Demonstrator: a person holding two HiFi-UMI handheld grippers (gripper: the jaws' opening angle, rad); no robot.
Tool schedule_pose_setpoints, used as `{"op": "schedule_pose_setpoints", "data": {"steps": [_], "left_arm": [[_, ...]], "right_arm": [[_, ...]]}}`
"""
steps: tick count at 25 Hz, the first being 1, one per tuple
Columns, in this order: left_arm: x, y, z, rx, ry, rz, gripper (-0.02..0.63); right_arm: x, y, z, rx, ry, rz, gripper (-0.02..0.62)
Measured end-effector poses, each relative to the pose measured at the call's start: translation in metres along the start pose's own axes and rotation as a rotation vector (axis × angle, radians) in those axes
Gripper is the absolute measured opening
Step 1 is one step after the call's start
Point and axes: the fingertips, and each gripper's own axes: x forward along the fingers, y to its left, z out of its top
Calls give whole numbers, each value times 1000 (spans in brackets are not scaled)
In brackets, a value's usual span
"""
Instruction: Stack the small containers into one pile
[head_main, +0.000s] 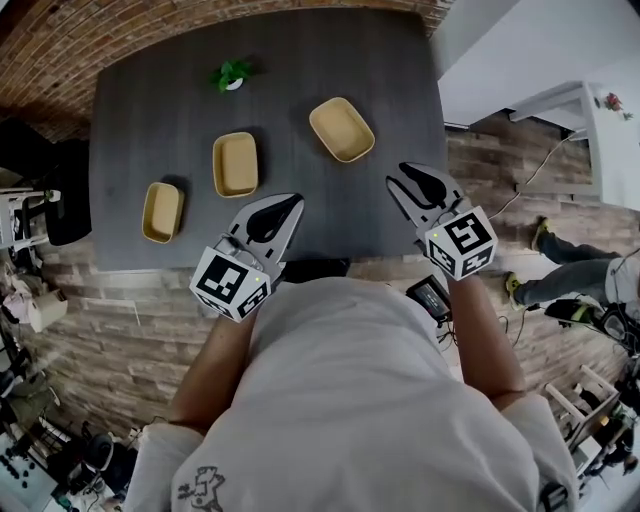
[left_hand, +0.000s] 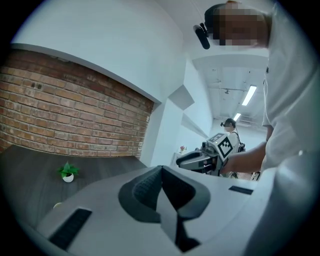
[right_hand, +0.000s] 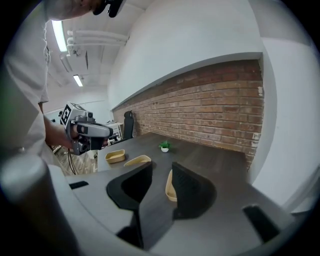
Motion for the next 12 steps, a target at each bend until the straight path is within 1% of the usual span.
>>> {"op": "schedule_pose_setpoints", "data": {"steps": [6,12], "left_arm": [[17,24,0,-33,15,-2,11],[28,49,-8,-51,40,14,11]], "right_arm": [[34,-16,-16,43,74,35,130],[67,-24,-34,23,155,62,130]]}}
